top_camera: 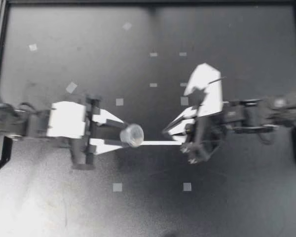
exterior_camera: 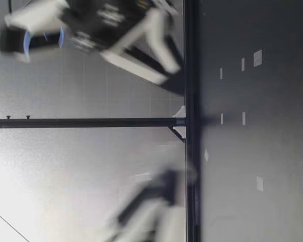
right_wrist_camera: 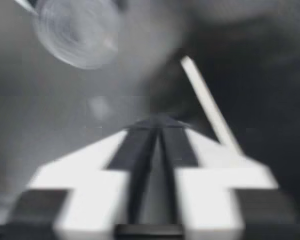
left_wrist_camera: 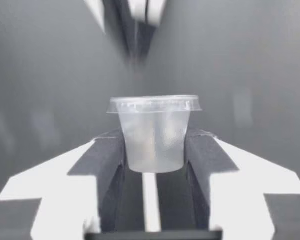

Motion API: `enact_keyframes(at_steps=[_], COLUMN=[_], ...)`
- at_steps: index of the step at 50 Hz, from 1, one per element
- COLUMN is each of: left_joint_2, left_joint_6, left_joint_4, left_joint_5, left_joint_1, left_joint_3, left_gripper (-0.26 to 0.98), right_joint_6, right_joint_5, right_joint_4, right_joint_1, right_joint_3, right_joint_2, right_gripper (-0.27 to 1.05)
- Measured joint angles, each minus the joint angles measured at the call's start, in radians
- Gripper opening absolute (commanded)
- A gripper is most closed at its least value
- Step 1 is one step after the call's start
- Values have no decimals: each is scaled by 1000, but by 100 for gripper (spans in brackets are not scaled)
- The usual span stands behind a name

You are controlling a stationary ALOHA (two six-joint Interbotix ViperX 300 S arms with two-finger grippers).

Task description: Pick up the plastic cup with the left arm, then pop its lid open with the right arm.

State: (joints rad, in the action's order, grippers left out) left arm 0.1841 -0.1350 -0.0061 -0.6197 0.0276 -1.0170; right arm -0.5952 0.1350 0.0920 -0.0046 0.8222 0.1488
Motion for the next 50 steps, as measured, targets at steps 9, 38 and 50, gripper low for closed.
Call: enact_keyframes(at_steps=[9,38,50], left_joint_2=[51,-130,-132], left_joint_6=[-54,-54,-54], left_joint_4=[-8,-15,-14], left_joint_5=[-339,-492,-492], left_joint_1=[0,2,2], left_joint_3=[-106,-48,-46], left_gripper=[11,11,11], right_joint_6=[-295,-598,-597], right_joint_5=[457,1042,1045], right_joint_4=[5,-127,-152], right_joint_1=[8,9,9], right_joint_3=[110,23,14], right_joint_2=[-6,-265,-262], right_gripper=[66,64,64])
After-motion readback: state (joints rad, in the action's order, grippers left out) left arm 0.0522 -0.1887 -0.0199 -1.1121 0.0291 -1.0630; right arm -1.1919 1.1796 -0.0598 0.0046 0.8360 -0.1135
